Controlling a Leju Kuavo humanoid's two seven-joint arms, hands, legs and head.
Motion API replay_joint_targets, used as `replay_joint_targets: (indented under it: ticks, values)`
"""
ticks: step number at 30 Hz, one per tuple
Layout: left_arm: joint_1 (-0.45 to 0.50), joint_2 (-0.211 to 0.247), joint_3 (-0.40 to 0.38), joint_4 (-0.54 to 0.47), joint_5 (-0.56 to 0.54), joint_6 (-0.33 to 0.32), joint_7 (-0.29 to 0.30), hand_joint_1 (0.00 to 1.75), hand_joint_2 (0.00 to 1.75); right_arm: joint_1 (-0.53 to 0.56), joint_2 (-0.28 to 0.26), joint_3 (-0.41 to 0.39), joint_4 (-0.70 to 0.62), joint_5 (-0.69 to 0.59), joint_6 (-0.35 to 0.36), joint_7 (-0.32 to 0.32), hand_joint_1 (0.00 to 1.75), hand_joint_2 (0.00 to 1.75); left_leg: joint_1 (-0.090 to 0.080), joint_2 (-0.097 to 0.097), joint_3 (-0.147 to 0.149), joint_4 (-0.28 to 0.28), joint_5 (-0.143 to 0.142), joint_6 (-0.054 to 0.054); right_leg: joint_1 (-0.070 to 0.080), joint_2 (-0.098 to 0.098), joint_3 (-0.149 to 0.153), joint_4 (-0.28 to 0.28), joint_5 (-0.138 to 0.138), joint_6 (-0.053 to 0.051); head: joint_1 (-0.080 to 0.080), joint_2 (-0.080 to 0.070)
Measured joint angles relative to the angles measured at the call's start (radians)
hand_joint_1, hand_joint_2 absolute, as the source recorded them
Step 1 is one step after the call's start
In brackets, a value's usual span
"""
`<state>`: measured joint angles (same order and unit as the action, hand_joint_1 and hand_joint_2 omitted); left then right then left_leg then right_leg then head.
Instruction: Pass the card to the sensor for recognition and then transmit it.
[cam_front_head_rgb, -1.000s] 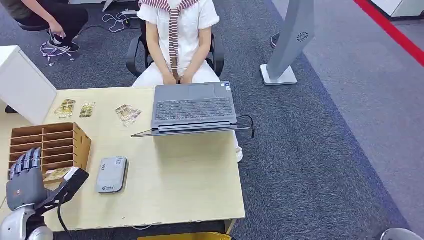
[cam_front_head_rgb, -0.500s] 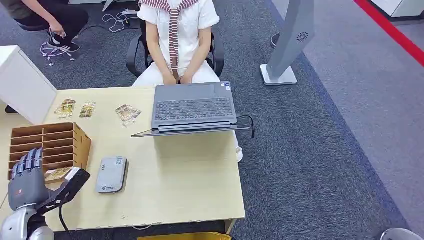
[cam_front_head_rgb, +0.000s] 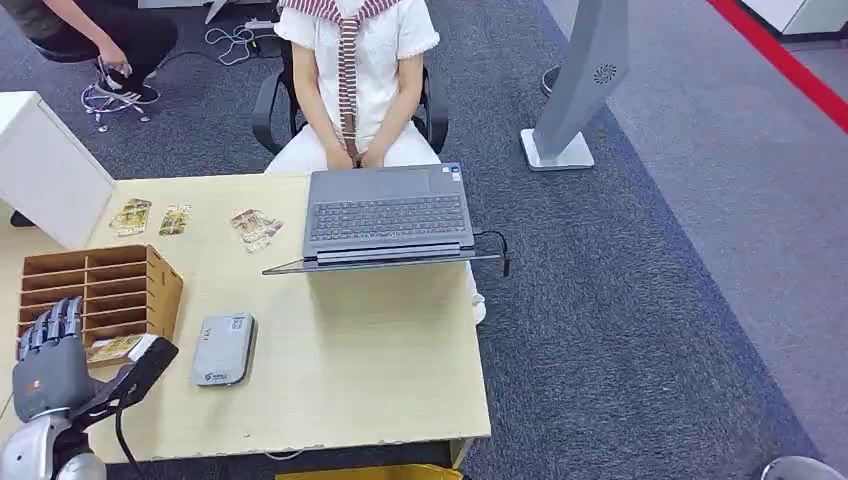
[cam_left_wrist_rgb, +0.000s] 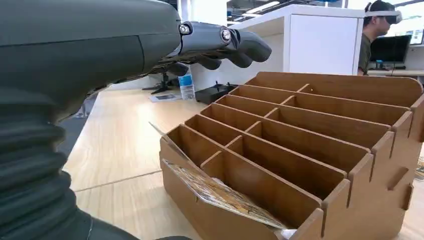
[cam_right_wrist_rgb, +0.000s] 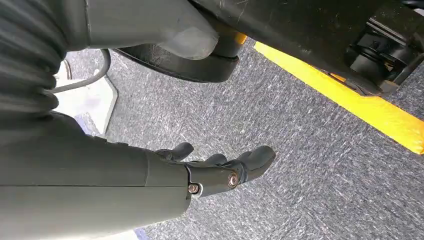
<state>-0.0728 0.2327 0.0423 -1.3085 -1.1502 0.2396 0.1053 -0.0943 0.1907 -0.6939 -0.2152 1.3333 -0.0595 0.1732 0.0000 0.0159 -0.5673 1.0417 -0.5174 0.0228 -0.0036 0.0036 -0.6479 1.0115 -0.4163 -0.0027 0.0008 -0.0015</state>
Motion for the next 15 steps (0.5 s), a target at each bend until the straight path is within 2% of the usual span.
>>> replay_joint_targets:
  ticks: [15]
  values:
    - [0.001, 0.008, 0.000, 0.029, -0.031, 0.003, 0.024, 0.00, 1.75, 0.000, 0.000, 0.000, 0.000, 0.005, 0.002, 0.000, 0.00, 1.75, 0.000, 0.000, 0.000, 0.000, 0.000, 0.000, 0.000, 0.000, 0.000, 0.000, 0.000, 0.000, 0.000, 0.000]
